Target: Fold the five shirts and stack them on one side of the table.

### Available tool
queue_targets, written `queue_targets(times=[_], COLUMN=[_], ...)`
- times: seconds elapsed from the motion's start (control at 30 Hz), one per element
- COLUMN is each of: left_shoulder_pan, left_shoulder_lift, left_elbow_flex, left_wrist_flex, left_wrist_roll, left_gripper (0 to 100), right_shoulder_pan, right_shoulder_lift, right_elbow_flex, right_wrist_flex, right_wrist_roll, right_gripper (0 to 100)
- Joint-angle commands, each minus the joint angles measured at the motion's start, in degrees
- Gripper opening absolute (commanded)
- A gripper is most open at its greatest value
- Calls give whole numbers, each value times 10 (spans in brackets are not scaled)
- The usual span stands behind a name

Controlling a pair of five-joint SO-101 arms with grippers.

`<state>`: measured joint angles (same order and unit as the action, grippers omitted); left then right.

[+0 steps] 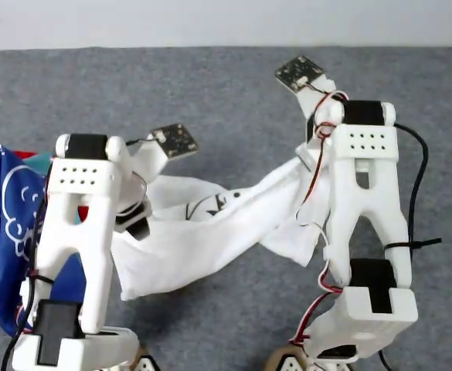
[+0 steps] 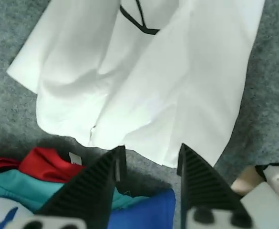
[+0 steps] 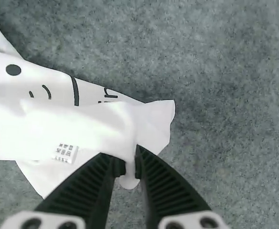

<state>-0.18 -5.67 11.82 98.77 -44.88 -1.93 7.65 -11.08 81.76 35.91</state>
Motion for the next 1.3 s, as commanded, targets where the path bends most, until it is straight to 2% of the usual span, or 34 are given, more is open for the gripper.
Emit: queue_targets(times=[0.0,0.3,0.63,0.97,1.27], left_shoulder_pan=[-10,-104,-100,-101,-101], left_shoulder_lift=[21,124,141,222,282], left_elbow_flex=[1,-1,2,-17,-35], left_wrist_flex=[4,-33,-113,-123,-164], left_wrist_roll=[-29,-105,-100,-101,-92], left_gripper=[181,181,180,162,131], right_shoulder_pan=[-1,-1,-1,-1,-2], right_shoulder_lift=[-7,-12,-12,-12,-12], right_elbow_flex=[-4,-4,-4,-4,-4], right_wrist_flex=[-5,-5,-5,-4,-3], right_wrist_roll=[-5,-5,-6,-6,-6], right_gripper=[9,9,9,9,9])
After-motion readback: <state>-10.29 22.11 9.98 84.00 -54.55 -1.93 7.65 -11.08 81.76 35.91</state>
